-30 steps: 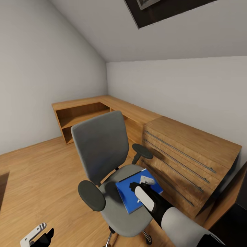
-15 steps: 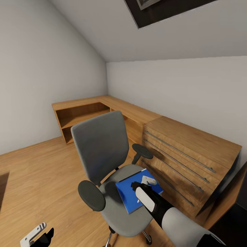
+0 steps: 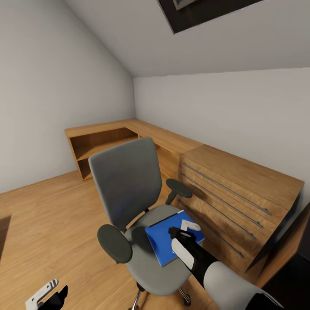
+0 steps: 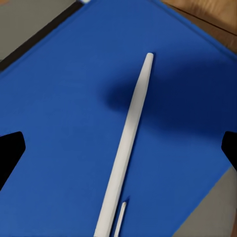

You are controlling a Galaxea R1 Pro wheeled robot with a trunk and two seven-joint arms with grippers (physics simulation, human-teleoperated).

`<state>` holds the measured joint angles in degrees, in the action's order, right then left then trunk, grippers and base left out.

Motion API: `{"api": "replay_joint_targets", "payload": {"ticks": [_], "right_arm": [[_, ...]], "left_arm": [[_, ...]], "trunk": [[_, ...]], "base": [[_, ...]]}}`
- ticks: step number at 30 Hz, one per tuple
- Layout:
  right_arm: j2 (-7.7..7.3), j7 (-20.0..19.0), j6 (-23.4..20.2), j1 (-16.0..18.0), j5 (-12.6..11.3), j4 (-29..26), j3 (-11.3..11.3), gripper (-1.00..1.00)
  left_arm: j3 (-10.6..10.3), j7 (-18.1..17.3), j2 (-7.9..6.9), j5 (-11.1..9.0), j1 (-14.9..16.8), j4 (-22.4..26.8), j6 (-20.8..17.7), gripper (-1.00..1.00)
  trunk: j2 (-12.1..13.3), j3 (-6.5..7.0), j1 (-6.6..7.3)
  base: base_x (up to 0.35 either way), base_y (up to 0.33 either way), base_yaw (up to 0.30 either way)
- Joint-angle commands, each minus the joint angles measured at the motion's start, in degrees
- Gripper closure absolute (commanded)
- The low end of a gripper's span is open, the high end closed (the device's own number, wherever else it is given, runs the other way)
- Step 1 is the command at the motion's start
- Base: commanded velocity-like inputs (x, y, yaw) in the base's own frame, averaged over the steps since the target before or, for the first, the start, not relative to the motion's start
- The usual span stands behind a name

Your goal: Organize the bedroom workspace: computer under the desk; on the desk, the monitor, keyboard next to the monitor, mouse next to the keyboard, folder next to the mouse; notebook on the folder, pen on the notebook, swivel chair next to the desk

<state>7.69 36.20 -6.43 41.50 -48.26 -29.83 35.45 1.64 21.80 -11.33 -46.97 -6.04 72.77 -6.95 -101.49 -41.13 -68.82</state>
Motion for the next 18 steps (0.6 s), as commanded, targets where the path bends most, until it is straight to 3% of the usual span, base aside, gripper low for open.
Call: {"api": "replay_joint_targets", "payload": {"ticks": [1,10,18], "right_arm": [[-0.04,0.40,-0.27,0.07,-0.01,0.01,0.33,-1.00],[-0.23,0.11,0.33,0.07,0.29,0.36,0.09,-1.00],[-0.29,-0.64,0.44,0.07,0.28,0.38,0.06,-1.00]], "left_arm": [[0.03,0.26,-0.01,-0.32,-0.02,0.16,-0.26,-1.00],[0.03,0.26,-0.01,-0.32,-0.02,0.18,-0.26,-1.00],[0.03,0.26,-0.01,-0.32,-0.02,0.18,-0.26,-1.00]], "trunk": [[-0.44,-0.23,-0.23],[-3.25,-1.49,-1.76],[-3.25,-1.49,-1.76]], "base": [[0.000,0.000,0.000],[0.000,0.000,0.000],[0.000,0.000,0.000]]}}
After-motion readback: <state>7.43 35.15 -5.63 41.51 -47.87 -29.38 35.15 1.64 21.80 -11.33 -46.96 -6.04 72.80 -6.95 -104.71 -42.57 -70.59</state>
